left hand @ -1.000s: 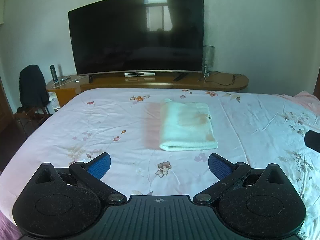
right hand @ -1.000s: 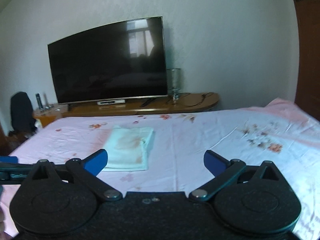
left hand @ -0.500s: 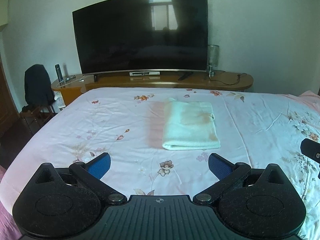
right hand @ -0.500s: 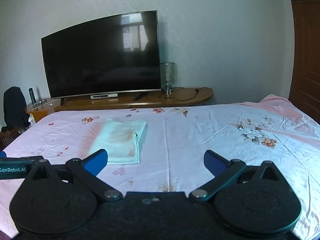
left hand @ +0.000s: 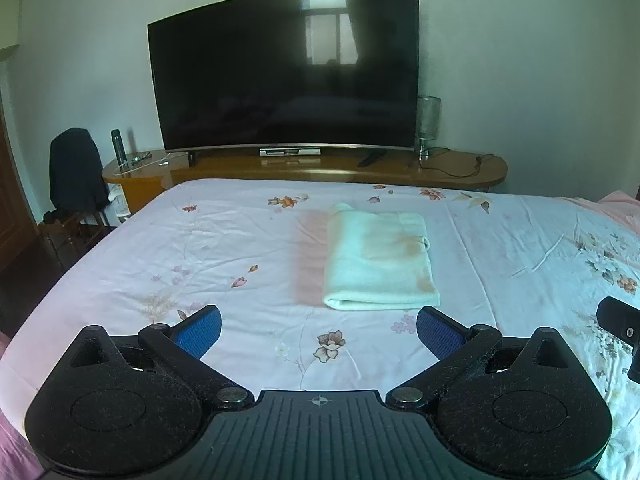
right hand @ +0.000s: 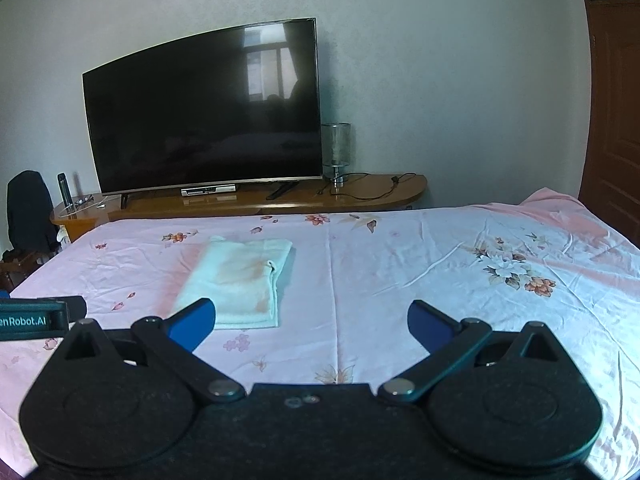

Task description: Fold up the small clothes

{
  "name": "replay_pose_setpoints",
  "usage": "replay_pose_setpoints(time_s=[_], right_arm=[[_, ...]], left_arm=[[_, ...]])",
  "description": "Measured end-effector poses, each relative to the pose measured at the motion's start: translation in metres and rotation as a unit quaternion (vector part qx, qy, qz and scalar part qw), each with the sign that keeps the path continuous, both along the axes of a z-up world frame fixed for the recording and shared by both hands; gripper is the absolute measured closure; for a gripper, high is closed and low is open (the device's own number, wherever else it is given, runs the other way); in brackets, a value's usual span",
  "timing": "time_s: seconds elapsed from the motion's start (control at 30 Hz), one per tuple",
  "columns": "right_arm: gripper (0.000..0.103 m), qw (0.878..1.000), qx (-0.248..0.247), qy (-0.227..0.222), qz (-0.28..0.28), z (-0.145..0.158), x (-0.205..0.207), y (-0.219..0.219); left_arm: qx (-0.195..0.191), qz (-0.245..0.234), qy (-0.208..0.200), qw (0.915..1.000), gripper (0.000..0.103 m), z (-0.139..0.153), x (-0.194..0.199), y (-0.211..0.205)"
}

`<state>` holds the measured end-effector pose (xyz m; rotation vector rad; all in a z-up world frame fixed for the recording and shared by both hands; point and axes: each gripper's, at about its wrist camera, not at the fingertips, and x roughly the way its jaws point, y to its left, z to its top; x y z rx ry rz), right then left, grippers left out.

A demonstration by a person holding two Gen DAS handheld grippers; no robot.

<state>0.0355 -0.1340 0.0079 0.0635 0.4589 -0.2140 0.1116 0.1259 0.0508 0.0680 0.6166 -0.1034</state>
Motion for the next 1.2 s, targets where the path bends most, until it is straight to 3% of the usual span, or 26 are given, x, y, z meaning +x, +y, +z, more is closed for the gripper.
replay_pose_setpoints(time_s=[1.2], right_arm=[[0.001,1.000,0.003,0.010,0.002,-0.004,0.012,0.005]], left_arm=[[-0.005,0.002,0.001,1.0000,0.000,-0.003,0.015,0.007]])
